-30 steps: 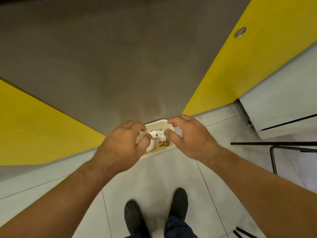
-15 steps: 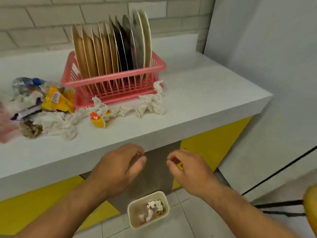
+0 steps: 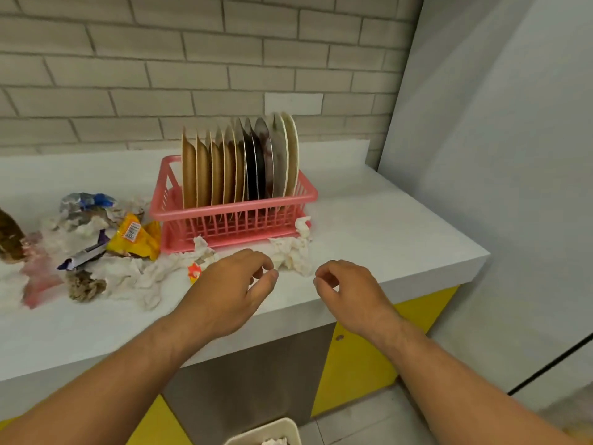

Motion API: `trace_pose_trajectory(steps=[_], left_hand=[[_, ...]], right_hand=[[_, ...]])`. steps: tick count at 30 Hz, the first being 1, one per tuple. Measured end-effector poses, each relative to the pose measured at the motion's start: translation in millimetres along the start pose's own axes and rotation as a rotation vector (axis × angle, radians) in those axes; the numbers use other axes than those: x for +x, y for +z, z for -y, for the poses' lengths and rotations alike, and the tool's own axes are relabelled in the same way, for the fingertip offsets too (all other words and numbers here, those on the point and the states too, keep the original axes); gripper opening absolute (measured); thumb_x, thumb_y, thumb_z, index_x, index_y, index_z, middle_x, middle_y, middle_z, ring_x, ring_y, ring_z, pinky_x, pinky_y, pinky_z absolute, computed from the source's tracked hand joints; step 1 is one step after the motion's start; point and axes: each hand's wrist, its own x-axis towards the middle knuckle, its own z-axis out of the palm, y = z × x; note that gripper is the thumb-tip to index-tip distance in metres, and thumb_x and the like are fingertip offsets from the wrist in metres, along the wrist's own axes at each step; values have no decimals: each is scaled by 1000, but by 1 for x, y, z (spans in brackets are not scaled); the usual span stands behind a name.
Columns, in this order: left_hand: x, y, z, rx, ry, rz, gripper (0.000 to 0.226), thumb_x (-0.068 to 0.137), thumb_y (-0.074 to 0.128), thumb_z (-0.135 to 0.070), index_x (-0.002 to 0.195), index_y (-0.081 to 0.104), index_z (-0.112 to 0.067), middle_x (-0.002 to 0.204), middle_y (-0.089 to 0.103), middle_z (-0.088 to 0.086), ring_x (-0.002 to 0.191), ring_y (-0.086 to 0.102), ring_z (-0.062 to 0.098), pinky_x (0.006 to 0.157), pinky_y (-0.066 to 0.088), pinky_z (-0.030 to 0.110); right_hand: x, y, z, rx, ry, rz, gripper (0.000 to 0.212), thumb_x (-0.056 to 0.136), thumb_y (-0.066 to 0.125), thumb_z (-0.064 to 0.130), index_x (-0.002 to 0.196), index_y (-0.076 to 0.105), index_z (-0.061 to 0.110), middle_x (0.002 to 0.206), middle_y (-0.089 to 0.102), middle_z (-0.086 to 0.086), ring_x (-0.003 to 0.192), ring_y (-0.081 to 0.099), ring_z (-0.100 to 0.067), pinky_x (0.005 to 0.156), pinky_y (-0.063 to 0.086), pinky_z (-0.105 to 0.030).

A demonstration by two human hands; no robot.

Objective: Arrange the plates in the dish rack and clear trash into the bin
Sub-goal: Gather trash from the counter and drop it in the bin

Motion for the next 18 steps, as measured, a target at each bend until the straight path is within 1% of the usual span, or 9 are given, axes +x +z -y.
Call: trace_pose_trajectory(steps=[5,8,11,14,18], left_hand=[[35,3,29,-13,9,-22,24,91,42,-50,100,59,-36,92,56,-22,82,54,-1,69,47,21],[48,8,39,-7,5,-13,20,92,45,-46,101,59,-36,94,55,-22,84,54,-1,72,49,22],[60,13,44,5,16,8,20,92,45,-46,103,59,-36,95,55,-22,86,54,0,73,49,22],[76,17,46,18,-4,-7,21,92,46,-45,106,60,-35,97,54,-22,86,53,0,74,48,21],[92,23,47,37,-59,-18,21,93,47,-43,106,60,-32,99,57,-18,89,53,1,77,50,25]], right_hand=[[26,10,-4,-50,72,-15,18,93,51,37,99,64,25,96,61,10,89,56,-7,80,49,-28],[42,16,-6,-75,98,-6,21,94,50,38,101,63,24,98,60,9,91,55,-9,79,47,-26],[64,20,-10,-96,124,17,23,93,50,40,105,63,24,104,60,7,93,54,-11,80,46,-27],[94,24,-17,-81,177,30,25,93,52,39,109,62,23,113,59,3,99,56,-15,84,47,-30],[136,31,-30,-23,245,11,34,89,59,39,117,58,19,117,60,0,100,58,-19,81,45,-27]])
